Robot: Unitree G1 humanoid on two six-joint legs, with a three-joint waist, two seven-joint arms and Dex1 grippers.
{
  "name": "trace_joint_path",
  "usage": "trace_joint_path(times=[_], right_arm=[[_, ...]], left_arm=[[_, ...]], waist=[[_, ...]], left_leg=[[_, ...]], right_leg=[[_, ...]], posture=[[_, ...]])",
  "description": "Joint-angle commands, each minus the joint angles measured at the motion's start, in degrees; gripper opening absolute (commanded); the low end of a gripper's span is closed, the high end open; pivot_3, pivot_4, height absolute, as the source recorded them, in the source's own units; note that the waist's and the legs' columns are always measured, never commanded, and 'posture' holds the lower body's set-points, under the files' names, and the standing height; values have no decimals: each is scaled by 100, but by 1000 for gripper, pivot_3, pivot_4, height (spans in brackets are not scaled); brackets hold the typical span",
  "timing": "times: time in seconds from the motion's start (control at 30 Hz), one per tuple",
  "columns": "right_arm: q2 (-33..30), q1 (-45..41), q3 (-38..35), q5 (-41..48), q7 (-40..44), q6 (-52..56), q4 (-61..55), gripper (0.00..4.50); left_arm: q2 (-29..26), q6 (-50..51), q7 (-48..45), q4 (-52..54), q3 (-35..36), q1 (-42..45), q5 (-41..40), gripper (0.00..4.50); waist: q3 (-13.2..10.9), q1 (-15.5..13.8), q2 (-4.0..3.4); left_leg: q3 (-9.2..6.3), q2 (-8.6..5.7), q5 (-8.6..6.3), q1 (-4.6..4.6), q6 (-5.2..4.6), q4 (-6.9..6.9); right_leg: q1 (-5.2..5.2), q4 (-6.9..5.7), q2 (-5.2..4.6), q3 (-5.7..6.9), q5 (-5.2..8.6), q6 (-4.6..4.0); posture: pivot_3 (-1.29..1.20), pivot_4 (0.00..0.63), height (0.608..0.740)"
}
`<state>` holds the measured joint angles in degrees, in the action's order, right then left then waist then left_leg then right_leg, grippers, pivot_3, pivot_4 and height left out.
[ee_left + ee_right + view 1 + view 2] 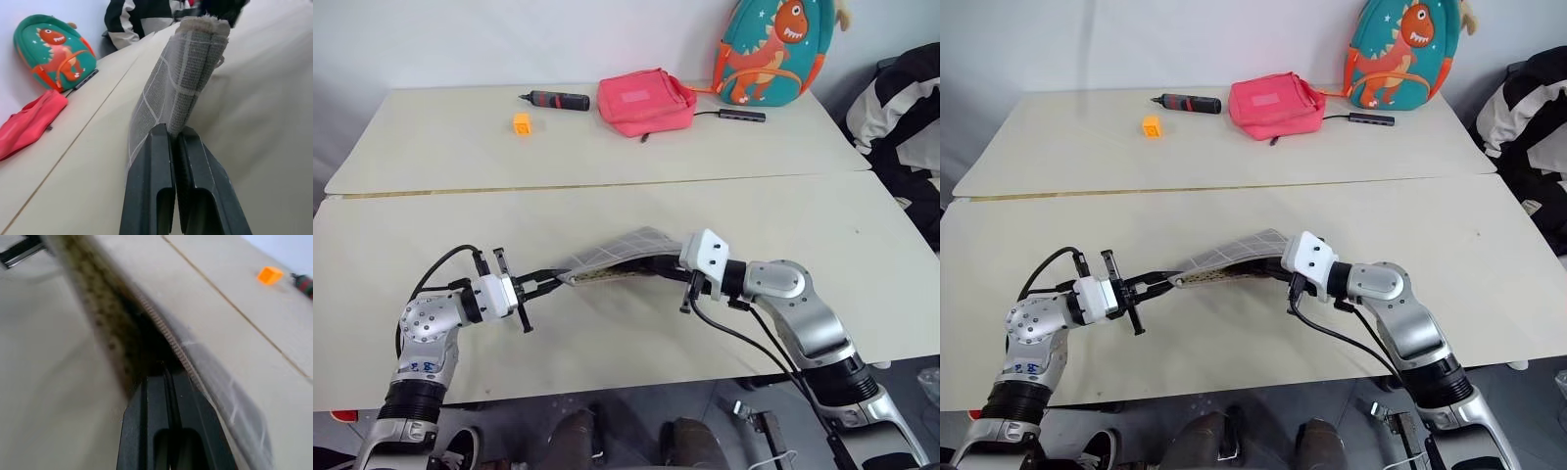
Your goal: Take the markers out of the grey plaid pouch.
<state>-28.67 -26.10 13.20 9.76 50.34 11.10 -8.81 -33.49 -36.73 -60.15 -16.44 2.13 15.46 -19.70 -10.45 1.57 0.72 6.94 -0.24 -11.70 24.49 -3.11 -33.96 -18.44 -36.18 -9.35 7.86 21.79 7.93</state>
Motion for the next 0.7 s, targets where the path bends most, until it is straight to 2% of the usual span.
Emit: trace_joint_path(times=[0.03,0.1,0.23,0.3,0.4,0.6,0.7], right_arm=[[-44,-106,146,-453,-125,-336,41,13],[-23,-199,323,-990,-382,-693,153,13],[-19,-536,979,-2752,-1332,-1297,539,13],[197,-476,917,-2563,-1359,-1163,537,13],[243,-565,793,-2482,-1311,-1269,686,516],[118,-602,735,-2539,-1223,-1518,734,2452],[144,-623,681,-2442,-1165,-1503,724,3270]], left_arm=[[35,-20,-19,186,-24,42,17,0],[93,7,-11,243,-98,35,25,0],[284,106,53,368,-239,42,51,0],[320,117,68,385,-249,55,81,0],[346,132,69,387,-246,74,81,0],[358,159,76,326,-200,102,50,0],[389,188,97,262,-161,99,8,0]], waist=[[0,1,0],[0,0,0],[0,7,0],[0,1,0],[0,3,0],[0,2,0],[0,5,0]], left_leg=[[0,0,0,0,0,0],[0,0,0,0,0,0],[2,-2,0,0,0,-9],[2,-1,1,0,2,-10],[-5,0,3,0,4,-9],[-3,-2,6,0,-2,-10],[-3,-2,6,0,-2,-10]], right_leg=[[0,0,0,0,0,0],[0,-1,0,0,0,0],[-4,-23,0,-3,0,0],[-8,-30,0,-6,0,0],[-5,-29,2,-7,1,-1],[-1,-31,5,-7,1,-1],[-1,-32,5,-6,1,-1]], posture=[[0,150,740],[0,150,740],[0,150,740],[0,150,740],[0,150,740],[0,150,740],[0,150,740]])
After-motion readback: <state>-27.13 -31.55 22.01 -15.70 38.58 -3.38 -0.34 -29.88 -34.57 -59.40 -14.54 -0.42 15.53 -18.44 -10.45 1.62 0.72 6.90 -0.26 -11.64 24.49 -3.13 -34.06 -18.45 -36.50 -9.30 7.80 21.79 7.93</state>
